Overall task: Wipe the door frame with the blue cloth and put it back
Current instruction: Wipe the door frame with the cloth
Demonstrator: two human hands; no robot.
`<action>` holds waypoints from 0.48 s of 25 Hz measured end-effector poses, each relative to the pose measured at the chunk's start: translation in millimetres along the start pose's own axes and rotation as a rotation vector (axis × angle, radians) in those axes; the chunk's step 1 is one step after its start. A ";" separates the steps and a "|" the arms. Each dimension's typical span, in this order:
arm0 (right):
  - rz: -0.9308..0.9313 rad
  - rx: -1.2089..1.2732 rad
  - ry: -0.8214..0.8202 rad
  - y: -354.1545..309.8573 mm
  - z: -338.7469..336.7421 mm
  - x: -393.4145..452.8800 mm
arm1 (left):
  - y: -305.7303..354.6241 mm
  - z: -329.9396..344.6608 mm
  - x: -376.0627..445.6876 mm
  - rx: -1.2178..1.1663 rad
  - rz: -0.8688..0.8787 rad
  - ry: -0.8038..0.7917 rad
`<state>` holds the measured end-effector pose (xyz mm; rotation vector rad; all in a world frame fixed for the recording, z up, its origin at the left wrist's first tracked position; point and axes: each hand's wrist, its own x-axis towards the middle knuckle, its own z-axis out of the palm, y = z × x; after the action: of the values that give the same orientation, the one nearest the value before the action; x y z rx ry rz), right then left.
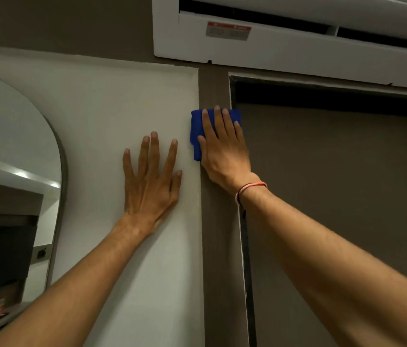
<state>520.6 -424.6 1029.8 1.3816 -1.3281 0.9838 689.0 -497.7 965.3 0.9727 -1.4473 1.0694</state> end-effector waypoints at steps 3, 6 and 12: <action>0.001 0.071 0.044 -4.0 6.8 -16.4 | -4.8 2.4 -3.7 -0.006 -0.018 -0.034; 0.008 0.040 0.083 -17.7 28.0 -103.7 | -4.5 7.0 -38.3 0.010 -0.010 -0.026; -0.046 0.066 -0.006 -5.3 2.5 -42.4 | -1.6 -4.5 -5.8 -0.015 0.011 -0.069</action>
<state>522.1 -417.4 987.6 1.4600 -1.2727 1.0007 692.5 -493.7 960.0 1.0007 -1.5164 1.0399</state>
